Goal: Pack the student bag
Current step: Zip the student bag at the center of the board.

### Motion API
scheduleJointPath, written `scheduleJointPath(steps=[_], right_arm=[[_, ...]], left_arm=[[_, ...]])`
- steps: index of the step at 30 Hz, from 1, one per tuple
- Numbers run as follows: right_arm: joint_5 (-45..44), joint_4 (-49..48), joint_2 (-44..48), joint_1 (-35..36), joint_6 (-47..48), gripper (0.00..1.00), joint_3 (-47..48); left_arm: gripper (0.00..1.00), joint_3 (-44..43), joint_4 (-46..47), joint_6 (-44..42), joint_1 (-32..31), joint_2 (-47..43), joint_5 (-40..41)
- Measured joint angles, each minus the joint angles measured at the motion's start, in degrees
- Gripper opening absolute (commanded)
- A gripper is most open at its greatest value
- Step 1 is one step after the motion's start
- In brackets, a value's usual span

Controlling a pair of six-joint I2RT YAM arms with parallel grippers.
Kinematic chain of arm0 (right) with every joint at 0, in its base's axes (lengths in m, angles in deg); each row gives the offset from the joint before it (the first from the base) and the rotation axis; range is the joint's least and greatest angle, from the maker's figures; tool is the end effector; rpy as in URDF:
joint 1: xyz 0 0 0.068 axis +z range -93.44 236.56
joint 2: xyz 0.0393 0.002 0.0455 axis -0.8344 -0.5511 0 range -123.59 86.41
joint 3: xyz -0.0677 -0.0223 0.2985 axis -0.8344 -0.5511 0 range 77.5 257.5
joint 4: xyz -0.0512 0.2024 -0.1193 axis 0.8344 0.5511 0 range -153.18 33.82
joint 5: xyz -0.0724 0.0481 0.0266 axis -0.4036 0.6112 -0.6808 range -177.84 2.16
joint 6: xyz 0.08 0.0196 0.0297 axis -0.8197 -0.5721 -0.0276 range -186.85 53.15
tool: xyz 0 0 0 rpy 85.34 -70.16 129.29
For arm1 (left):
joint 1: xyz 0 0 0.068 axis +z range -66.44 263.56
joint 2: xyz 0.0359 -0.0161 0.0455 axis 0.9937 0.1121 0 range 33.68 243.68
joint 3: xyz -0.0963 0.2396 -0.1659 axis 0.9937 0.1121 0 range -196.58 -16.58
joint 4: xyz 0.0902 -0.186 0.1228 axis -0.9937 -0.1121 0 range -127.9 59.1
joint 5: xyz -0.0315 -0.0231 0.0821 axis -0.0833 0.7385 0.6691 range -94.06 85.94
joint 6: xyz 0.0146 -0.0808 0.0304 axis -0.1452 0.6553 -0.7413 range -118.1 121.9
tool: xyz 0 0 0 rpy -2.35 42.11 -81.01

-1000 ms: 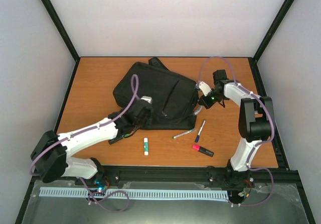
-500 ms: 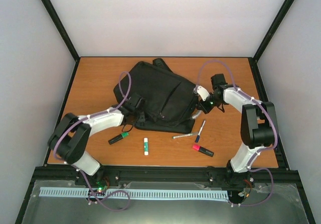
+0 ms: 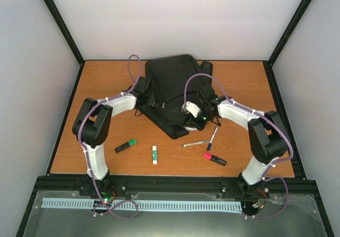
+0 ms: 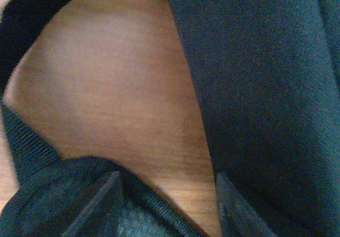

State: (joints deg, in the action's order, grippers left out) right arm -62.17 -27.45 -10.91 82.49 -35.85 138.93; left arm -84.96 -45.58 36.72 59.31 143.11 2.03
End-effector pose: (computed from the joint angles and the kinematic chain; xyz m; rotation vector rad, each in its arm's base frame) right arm 0.2720 0.1698 0.1918 -1.3959 2.3621 0.6047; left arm 0.3788 -0.1617 0.1698 -0.2773 2.5427 -0.2704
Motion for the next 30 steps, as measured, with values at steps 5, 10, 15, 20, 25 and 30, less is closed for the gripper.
scheduleJointPath(steps=[5, 10, 15, 20, 25, 30], right_arm=[[0.81, 0.87, -0.02, 1.60, -1.09, 0.03, 1.16], [1.09, 0.90, -0.02, 1.53, -1.75, 0.03, 1.22], [1.49, 0.76, -0.02, 1.29, -1.92, 0.03, 1.07], [2.45, 0.70, -0.02, 0.48, -2.16, 0.03, 1.07], [3.43, 0.76, -0.02, 0.20, -2.54, 0.03, 1.07], [4.02, 0.81, -0.02, -0.04, -2.86, 0.03, 1.07]], left_arm=[[0.74, -1.03, -0.52, -3.30, -0.15, -2.45, 2.12], [0.70, 7.76, 1.49, -7.15, -0.94, -17.25, -1.31], [0.64, 14.03, 3.19, -14.21, -6.91, -29.40, -6.64], [0.62, 16.72, 3.78, -21.64, -14.25, -30.05, -10.14], [0.63, 18.80, 4.15, -28.26, -15.93, -29.44, -12.35], [0.63, 18.75, 4.59, -32.37, -15.96, -26.73, -12.70]])
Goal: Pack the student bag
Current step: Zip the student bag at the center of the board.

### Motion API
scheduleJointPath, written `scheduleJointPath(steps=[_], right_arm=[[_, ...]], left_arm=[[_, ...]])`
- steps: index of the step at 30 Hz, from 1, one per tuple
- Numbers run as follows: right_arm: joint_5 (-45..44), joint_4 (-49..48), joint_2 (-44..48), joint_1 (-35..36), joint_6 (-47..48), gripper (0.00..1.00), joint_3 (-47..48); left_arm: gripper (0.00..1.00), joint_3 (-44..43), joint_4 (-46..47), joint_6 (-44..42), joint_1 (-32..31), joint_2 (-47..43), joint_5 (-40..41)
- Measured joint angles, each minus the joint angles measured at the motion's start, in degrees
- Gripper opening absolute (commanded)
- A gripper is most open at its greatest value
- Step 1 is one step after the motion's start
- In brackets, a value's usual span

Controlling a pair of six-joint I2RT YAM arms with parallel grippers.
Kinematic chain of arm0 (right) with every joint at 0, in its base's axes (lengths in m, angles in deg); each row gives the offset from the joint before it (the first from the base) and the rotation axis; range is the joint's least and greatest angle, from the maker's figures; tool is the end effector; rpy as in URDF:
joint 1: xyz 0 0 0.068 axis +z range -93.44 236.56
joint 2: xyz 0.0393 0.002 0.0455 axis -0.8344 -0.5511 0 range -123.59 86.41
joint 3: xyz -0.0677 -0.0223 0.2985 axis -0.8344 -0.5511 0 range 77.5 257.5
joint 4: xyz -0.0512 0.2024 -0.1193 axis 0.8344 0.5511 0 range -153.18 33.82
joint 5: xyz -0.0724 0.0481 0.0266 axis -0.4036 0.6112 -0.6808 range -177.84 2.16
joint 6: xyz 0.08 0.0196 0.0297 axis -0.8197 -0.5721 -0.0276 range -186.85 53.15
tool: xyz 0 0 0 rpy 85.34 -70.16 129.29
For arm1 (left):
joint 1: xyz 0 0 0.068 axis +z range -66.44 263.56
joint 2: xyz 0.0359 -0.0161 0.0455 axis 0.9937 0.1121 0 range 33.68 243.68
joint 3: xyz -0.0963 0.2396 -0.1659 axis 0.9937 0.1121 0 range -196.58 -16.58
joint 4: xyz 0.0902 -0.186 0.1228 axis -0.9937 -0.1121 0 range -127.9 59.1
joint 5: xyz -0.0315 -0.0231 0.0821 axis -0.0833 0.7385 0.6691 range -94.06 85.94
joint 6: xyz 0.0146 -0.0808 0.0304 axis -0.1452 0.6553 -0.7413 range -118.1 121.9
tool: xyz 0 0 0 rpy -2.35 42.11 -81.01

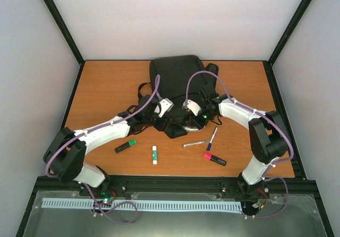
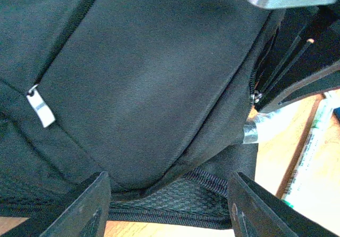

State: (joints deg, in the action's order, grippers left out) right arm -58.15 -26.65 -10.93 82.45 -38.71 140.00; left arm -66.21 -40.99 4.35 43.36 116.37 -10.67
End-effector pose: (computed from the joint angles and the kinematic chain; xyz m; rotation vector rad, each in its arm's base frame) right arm 0.2712 0.1745 0.1983 -1.3426 2.3721 0.7131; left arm 0.2319 -0.2079 0.2358 0.8237 2.2256 -0.5014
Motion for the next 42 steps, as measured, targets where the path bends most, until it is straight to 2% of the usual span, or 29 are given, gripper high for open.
scheduleJointPath(steps=[3, 10, 17, 18, 19, 23, 34, 42], right_arm=[[0.44, 0.00, -0.04, -0.02, -0.15, 0.03, 0.00], [1.38, 0.13, -0.31, -0.22, -0.39, 0.03, 0.00], [2.03, 0.15, -0.33, -0.37, -0.57, 0.03, 0.00], [2.05, 0.15, -0.33, -0.48, -0.57, 0.03, 0.00], [2.05, 0.15, -0.33, -0.63, -0.57, 0.03, 0.02], [3.69, 0.74, -0.37, -2.58, -0.13, 0.03, 0.07], [4.39, 5.33, -0.98, -15.26, 5.14, 0.03, 0.20], [3.63, 7.37, -6.88, -24.09, 9.38, 0.03, 5.31]], left_arm=[[0.62, 0.00, 0.37, -1.27, -0.09, 0.76, -0.92], [0.48, -0.92, 2.38, -3.39, -0.09, 4.83, -1.36], [0.13, -3.87, 2.82, -5.60, -0.13, 9.05, -2.25], [0.04, -4.00, 2.80, -5.60, -0.15, 9.09, -2.29], [0.01, -4.09, 2.84, -6.08, -0.17, 9.09, -2.16], [0.01, -4.87, 2.56, -5.38, -0.22, 9.09, -0.48], [0.01, -3.08, 3.89, -3.61, -0.66, 6.95, 4.72], [0.01, -2.25, 4.11, -2.21, -0.70, 5.64, 8.15]])
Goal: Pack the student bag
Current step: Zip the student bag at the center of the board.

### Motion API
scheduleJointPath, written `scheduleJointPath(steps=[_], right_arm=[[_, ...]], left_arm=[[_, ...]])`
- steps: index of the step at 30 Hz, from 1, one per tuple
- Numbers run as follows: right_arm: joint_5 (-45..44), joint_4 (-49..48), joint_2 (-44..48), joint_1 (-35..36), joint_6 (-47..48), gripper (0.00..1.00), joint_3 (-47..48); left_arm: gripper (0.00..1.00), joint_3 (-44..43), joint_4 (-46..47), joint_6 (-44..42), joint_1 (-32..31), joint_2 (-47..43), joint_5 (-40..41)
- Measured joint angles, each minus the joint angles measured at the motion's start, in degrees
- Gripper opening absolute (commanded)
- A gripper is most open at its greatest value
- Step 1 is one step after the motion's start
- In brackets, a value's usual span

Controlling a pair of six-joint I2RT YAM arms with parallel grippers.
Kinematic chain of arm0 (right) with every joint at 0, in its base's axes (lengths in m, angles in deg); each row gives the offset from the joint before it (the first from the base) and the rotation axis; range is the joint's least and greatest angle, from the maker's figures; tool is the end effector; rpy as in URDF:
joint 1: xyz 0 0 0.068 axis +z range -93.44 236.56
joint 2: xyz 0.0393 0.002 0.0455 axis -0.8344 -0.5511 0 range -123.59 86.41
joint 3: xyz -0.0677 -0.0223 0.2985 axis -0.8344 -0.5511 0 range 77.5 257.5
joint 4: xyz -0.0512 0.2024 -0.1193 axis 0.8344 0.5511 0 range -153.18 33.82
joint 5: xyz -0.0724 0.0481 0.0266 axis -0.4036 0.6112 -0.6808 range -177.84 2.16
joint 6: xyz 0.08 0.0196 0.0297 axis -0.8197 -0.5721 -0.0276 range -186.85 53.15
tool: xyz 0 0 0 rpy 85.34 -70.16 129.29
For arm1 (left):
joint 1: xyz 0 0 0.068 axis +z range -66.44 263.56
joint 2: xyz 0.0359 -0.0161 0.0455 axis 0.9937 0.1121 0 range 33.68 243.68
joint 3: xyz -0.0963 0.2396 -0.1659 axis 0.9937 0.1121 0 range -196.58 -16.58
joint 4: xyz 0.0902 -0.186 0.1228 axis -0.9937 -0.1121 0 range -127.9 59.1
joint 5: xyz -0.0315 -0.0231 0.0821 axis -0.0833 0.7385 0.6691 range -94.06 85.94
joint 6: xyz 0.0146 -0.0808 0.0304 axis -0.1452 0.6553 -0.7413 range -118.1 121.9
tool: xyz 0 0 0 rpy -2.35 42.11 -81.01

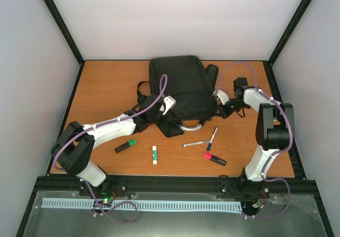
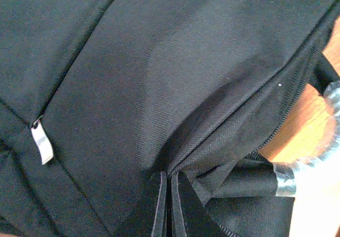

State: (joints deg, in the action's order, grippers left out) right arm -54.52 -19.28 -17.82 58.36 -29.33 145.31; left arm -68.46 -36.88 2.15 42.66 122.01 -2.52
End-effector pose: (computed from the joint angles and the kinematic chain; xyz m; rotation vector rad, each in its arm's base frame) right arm 0.3300 0.0531 0.1828 -0.9804 2.5386 0.7044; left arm 0.2565 -0.2197 0.2263 0.7979 2.1939 -0.3322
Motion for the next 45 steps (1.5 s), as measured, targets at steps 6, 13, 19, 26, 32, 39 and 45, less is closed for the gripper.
scheduleJointPath(steps=[6, 13, 19, 26, 32, 39, 45], right_arm=[[-0.28, -0.96, -2.58, -1.38, 0.61, 0.03, 2.80], [0.35, -2.23, -2.49, 4.44, -0.07, 0.03, 2.54], [0.37, -3.82, -0.44, 10.71, -1.88, 0.03, 0.07], [1.18, -4.31, 3.02, 13.79, -3.41, 0.03, -1.22], [1.66, -4.57, 3.04, 13.73, -4.13, 0.03, -2.10], [2.14, -4.90, 3.04, 13.70, -4.79, 0.03, -2.29], [3.02, -4.81, 3.04, 13.62, -5.38, 0.03, -2.29]], left_arm=[[0.04, 0.09, -0.76, 1.11, 1.25, -0.26, 4.94], [0.47, 0.74, -1.79, 3.82, 6.91, -3.50, 5.44], [0.52, 1.09, 0.02, 3.65, 4.22, -7.76, 2.67], [0.54, 0.46, 2.19, 1.27, -1.57, -6.56, -1.49], [0.54, -4.85, 3.19, -2.60, -4.48, 0.79, -3.54], [0.55, -9.79, 3.52, -5.35, -6.16, 6.14, -5.44], [0.54, -12.13, 3.41, -8.87, -7.61, 8.48, -5.90]])
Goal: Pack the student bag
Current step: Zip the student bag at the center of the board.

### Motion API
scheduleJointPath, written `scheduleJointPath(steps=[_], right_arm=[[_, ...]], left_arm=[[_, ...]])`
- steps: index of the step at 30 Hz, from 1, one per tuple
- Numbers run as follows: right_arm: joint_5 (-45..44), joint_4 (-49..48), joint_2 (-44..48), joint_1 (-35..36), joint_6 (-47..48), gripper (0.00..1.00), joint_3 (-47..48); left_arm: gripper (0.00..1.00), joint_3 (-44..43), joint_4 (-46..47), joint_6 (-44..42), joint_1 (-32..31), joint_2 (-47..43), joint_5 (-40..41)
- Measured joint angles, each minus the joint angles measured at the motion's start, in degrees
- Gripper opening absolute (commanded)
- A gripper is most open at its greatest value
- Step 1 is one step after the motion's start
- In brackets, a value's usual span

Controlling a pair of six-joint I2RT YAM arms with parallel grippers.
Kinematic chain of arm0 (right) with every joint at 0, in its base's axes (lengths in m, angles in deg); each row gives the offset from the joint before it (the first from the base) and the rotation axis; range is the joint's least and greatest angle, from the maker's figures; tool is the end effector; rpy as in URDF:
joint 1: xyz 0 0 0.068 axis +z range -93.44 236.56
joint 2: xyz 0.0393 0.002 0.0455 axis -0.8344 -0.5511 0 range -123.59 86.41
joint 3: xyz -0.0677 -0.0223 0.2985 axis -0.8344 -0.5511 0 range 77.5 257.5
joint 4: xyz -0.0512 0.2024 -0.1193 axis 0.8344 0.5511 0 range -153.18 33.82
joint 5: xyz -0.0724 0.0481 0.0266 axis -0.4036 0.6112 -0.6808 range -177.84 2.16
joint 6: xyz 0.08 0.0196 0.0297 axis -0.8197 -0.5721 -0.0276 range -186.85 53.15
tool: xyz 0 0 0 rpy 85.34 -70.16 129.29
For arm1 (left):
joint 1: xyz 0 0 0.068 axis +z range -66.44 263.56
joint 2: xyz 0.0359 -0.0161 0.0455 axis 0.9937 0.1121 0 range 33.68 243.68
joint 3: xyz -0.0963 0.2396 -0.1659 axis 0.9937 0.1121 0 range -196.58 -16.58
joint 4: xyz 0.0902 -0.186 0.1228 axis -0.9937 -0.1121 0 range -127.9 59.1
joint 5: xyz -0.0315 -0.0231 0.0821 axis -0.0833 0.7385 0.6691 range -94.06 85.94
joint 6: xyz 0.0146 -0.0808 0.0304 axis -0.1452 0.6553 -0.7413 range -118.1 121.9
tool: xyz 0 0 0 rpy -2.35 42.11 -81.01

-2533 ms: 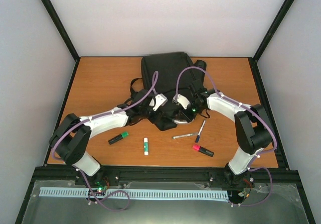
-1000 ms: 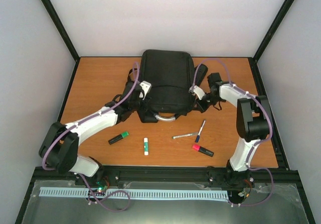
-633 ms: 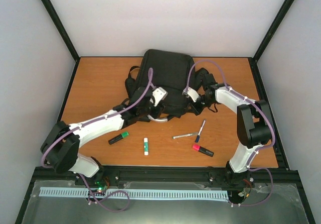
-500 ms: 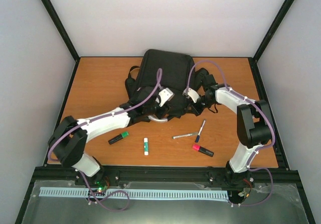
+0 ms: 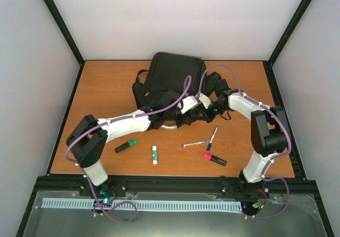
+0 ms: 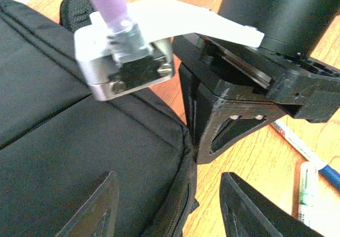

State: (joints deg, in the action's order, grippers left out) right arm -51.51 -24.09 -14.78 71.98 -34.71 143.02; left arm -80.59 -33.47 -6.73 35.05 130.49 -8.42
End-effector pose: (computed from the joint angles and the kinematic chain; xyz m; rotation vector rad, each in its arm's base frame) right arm 0.3055 0.1321 0.1942 -1.1869 2.4017 0.8170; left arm 0.2594 -0.3024 0.2528 1.1030 1.9339 -0.4717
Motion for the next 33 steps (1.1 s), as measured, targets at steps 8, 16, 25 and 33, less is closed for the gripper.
scheduleJointPath(steps=[8, 16, 25, 33], right_arm=[[1.44, 0.46, 0.00, -0.87, -0.11, 0.03, 0.00], [1.88, 0.57, -0.02, -1.29, -0.28, 0.03, 0.00], [2.80, 1.25, -0.09, -2.93, -0.22, 0.03, 0.00], [2.10, 2.97, -1.81, -5.66, 0.46, 0.03, 1.44]], left_arm=[[0.52, -0.39, -0.59, -5.90, -0.74, 3.17, 0.63], [0.30, -3.91, 0.13, -11.02, -4.96, 8.66, 9.68], [0.02, -5.29, 1.73, -12.72, -6.25, 10.45, 16.06], [0.01, -2.78, 2.58, -11.74, -6.25, 7.58, 16.31]])
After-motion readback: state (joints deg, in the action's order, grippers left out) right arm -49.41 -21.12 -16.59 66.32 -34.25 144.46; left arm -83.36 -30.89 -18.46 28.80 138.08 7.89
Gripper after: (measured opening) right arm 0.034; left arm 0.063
